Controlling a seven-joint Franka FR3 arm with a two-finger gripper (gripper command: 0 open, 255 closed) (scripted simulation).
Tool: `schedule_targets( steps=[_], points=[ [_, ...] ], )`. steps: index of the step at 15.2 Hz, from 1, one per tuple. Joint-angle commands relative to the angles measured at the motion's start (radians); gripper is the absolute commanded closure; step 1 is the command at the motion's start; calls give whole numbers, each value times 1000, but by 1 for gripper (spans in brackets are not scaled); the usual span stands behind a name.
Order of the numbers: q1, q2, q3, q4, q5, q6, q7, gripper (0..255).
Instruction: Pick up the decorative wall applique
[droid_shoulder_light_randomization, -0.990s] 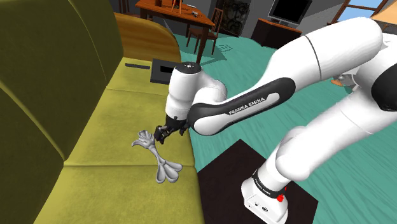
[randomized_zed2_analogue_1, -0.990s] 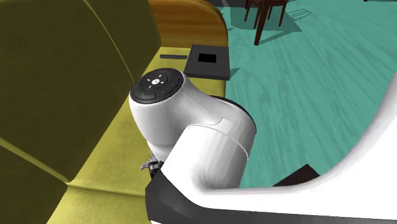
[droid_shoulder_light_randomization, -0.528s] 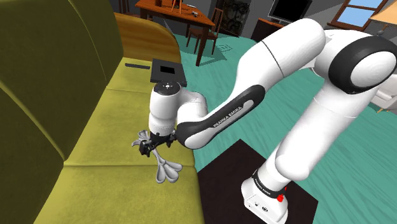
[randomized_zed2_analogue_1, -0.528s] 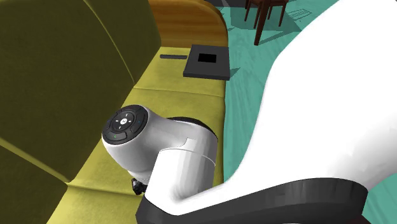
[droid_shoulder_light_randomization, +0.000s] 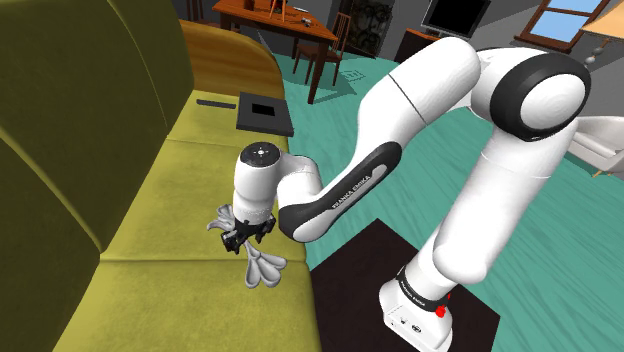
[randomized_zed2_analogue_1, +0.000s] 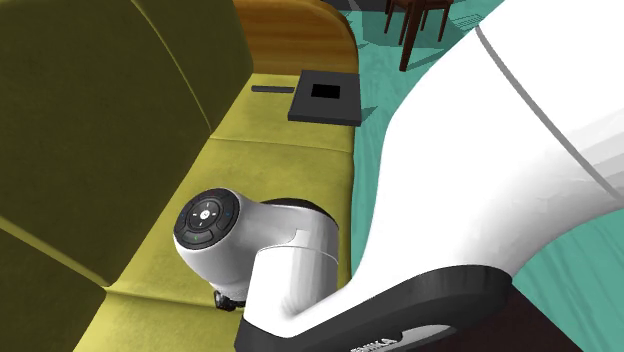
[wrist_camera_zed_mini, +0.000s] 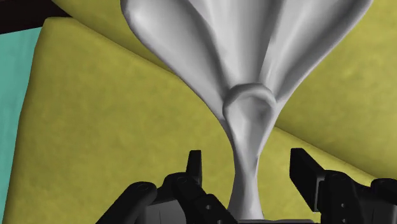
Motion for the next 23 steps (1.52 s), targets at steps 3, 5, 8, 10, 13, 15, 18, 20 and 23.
schedule_targets(
  steps=[3,5,8,10,13,15,18,20,23],
  points=[
    [0,2,-1,0,-2,-1,2,255],
    [-2,1,-2,-1,0,0,-2,255],
    [-2,-3,1,-3,4,-2,-3,255],
    [-3,-10,5,0,14,-9,-11,255],
    [-13,-53,22,1,72,-40,-56,255],
    [-18,-82,30,3,109,-62,-85,255],
    [-20,-124,38,9,161,-96,-126,255],
    [-20,-150,41,14,193,-120,-151,255],
    [-18,-188,41,24,235,-157,-185,255]
  ],
)
